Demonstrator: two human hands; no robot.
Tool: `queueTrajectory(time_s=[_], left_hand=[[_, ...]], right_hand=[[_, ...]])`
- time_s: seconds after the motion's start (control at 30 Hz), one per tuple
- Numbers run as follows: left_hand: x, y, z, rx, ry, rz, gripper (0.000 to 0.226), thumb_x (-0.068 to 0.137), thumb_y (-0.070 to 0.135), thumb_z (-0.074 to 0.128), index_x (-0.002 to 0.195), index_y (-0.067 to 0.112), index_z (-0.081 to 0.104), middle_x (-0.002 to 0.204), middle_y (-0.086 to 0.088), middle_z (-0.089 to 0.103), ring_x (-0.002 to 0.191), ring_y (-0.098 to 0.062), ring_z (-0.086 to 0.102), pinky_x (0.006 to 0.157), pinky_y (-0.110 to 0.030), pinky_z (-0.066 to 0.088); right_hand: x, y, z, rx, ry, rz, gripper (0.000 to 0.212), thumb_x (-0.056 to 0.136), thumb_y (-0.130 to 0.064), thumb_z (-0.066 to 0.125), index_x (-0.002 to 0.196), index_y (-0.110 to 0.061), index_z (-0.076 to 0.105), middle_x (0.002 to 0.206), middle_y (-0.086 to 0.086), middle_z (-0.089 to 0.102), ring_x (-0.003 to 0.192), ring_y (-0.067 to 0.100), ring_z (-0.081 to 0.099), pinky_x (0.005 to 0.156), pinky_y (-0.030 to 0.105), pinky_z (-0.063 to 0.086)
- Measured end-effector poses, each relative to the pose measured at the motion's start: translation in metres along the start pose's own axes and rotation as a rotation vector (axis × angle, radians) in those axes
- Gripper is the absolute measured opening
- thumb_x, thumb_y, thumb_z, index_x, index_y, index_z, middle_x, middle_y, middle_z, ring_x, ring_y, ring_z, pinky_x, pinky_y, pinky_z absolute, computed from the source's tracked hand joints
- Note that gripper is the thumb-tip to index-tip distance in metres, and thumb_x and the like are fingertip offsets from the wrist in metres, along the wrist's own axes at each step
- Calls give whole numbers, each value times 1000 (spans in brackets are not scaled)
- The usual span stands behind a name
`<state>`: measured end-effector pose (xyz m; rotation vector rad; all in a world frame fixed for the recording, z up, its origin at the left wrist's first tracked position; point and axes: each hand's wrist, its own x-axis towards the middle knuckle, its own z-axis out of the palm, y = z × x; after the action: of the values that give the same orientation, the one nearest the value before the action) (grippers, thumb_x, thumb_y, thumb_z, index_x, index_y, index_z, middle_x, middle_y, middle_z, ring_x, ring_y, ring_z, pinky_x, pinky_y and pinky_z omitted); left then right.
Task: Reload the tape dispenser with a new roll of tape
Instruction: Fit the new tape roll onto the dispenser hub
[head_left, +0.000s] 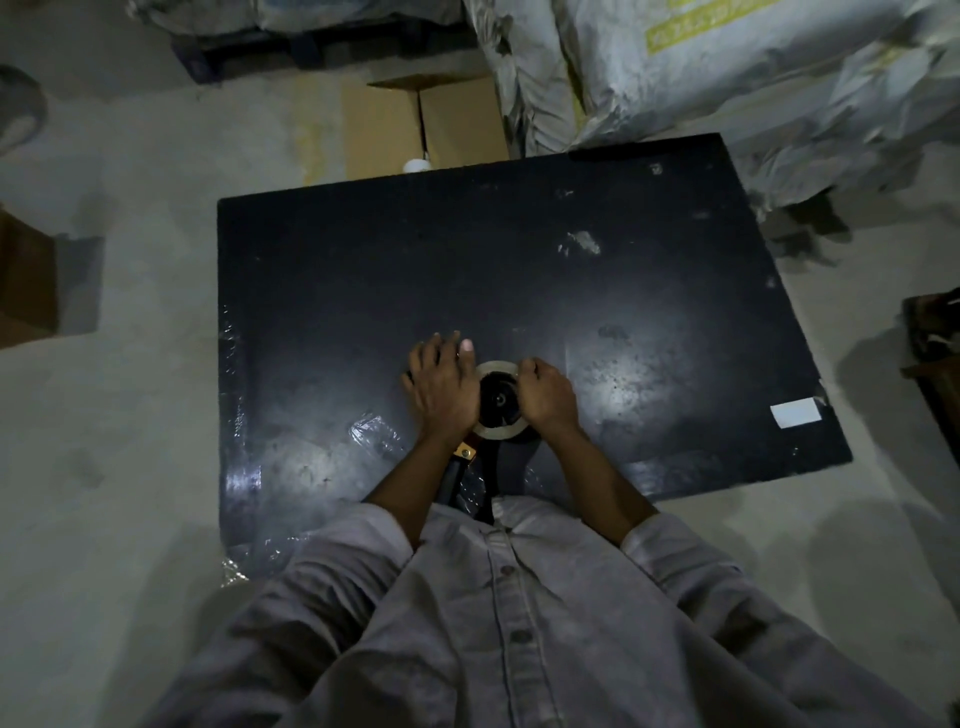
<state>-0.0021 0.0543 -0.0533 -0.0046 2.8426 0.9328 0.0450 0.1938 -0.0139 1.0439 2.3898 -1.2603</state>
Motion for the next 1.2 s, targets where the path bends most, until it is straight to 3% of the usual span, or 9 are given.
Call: queueTrajectory(time_s=[0.17, 0.33, 0.5, 0.63, 0.8, 1.0, 1.13, 1.2], left_hand=[[-21, -2, -9, -195, 241, -32, 41, 112, 40, 44, 132, 28, 77, 144, -1, 68, 141, -28, 49, 115, -52, 34], [-48, -11, -24, -260, 252, -102, 23, 99, 28, 56, 107, 22, 77, 114, -5, 70, 121, -33, 51, 102, -45, 38], [-51, -18, -25, -281, 201, -46, 28, 96, 28, 53, 109, 21, 77, 108, -1, 76, 115, -32, 55, 96, -54, 49], [-36, -21, -27, -237, 221, -41, 31, 99, 31, 51, 111, 21, 77, 110, 0, 75, 116, -28, 53, 99, -50, 45], [-10, -10, -28, -85, 242, 125, 34, 109, 35, 50, 123, 20, 77, 121, -4, 74, 124, -32, 54, 103, -49, 41], [26, -12, -22, 279, -40, 387, 55, 116, 50, 29, 151, 19, 59, 156, -12, 56, 144, -35, 45, 112, -53, 41], [47, -11, -28, 408, -179, 562, 60, 114, 50, 24, 152, 18, 58, 153, -13, 58, 142, -34, 46, 111, -51, 38], [55, -5, -29, 425, -272, 565, 62, 113, 53, 23, 150, 21, 61, 148, -10, 61, 141, -32, 45, 111, -50, 37]], right_hand=[[6, -3, -10, 61, 45, -49, 38, 115, -37, 43, 125, -13, 72, 132, 16, 74, 122, 35, 66, 94, 38, 46], [8, -10, -8, 111, 72, -83, 49, 117, -53, 38, 120, -16, 70, 110, 5, 68, 108, 26, 62, 89, 36, 43], [2, -6, 8, 116, 66, -60, 67, 115, -63, 27, 130, -18, 74, 117, 9, 74, 112, 30, 67, 99, 44, 52], [2, -6, 11, 120, 78, -24, 69, 115, -66, 26, 92, -18, 70, 94, 4, 72, 95, 24, 69, 84, 41, 51], [-2, -4, 11, 87, 114, -38, 73, 114, -68, 24, 90, -15, 69, 92, 6, 73, 89, 22, 68, 83, 43, 54], [-5, -4, 13, 58, 177, -57, 75, 117, -63, 24, 108, -10, 76, 107, 14, 77, 102, 31, 71, 89, 43, 54], [-6, -2, 16, 2, 201, -89, 76, 117, -61, 23, 105, -10, 78, 107, 16, 79, 101, 34, 73, 84, 41, 52], [-5, -1, 13, -39, 207, -102, 75, 117, -59, 24, 110, -10, 80, 113, 18, 79, 105, 37, 73, 85, 42, 52]])
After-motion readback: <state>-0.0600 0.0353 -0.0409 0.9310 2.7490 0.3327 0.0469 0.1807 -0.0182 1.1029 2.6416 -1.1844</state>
